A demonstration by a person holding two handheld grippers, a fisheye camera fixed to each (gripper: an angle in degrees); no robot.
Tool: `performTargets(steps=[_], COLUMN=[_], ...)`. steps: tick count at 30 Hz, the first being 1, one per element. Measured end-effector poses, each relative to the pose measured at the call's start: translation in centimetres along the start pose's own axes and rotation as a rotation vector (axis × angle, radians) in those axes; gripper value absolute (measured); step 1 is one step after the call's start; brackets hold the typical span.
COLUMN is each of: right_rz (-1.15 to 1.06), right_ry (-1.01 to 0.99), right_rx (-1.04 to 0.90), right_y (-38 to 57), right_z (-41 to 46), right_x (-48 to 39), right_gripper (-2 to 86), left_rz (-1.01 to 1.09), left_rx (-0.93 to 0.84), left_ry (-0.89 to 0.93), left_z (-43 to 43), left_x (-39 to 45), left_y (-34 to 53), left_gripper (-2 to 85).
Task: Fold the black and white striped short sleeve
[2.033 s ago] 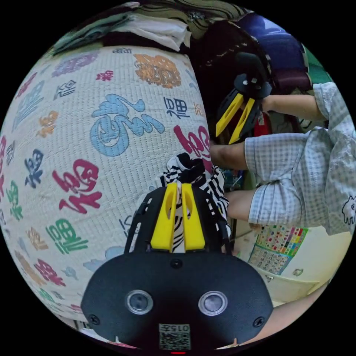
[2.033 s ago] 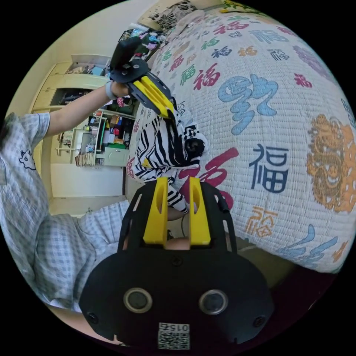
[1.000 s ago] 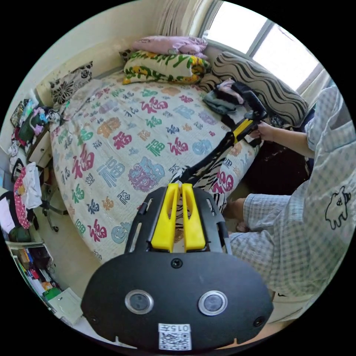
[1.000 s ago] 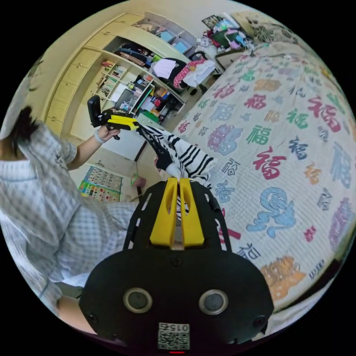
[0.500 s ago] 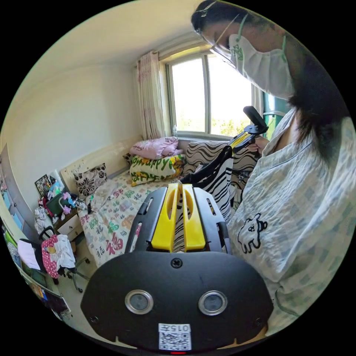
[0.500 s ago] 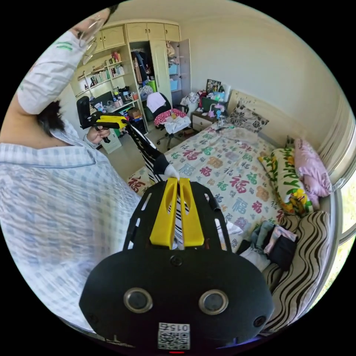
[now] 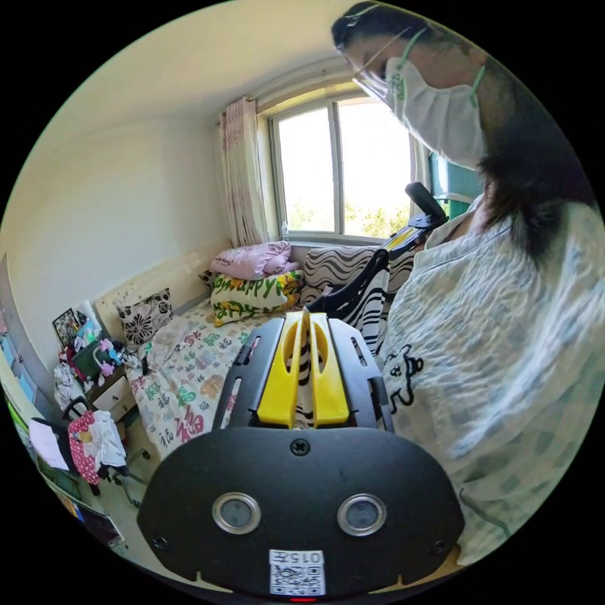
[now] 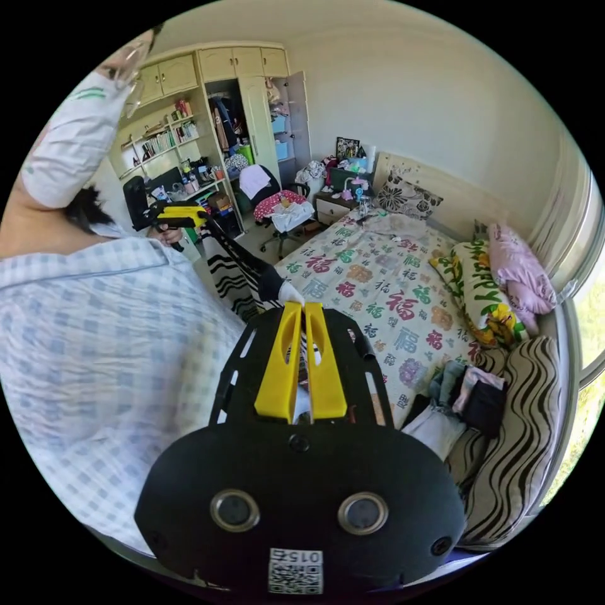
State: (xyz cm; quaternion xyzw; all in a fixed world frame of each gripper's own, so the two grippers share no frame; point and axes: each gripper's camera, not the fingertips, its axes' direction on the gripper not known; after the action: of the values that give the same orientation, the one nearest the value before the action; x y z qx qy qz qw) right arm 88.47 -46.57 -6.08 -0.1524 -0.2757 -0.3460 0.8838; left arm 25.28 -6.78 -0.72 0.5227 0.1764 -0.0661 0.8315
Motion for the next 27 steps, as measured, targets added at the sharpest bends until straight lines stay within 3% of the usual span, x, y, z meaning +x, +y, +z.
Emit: performTargets(steps=[7, 11, 15, 17, 20, 22, 25, 27], right_rz=[-0.029, 0.013, 0.205, 0.388, 0.471, 0.507, 0.672, 0.843], right_ry=[0.058, 0.029, -0.059, -0.119, -0.233, -0.245, -0.267, -0.400], right_rx=[0.006, -0.115, -0.231, -0.321, -0.152, -0.168, -0.361, -0.498], right_y=[-5.9, -12.8, -19.6, -19.7, -16.3, -12.5, -4.2, 1.6], right_z=[0.2, 9.2, 25.4, 31.3, 34.8, 36.9, 41.5, 44.2], right_x=[5.9, 17.6, 32.8, 38.0, 40.9, 41.2, 41.3, 41.0], right_gripper=[-0.7, -0.4, 1.5, 2.8, 3.7, 4.9, 6.7, 7.9], left_rz=[0.045, -0.108, -0.283, -0.505, -0.668, -0.718, -1.000, -1.188], left_rx=[-0.056, -0.178, -0.331, -0.519, -0.442, -0.500, -0.718, -0.801], left_ry=[-0.122, -0.075, -0.203, -0.328, -0.289, -0.251, -0.080, 0.043], left_z=[3.7, 15.9, 30.7, 38.2, 39.3, 39.4, 40.5, 40.8], left_x=[-6.6, -19.2, -31.2, -37.3, -38.8, -37.7, -34.8, -32.1], left_y=[-1.8, 0.5, 4.5, 9.6, 17.6, 23.8, 36.9, 43.8], left_gripper=[0.7, 1.5, 3.5, 4.9, 5.3, 5.4, 5.1, 5.2])
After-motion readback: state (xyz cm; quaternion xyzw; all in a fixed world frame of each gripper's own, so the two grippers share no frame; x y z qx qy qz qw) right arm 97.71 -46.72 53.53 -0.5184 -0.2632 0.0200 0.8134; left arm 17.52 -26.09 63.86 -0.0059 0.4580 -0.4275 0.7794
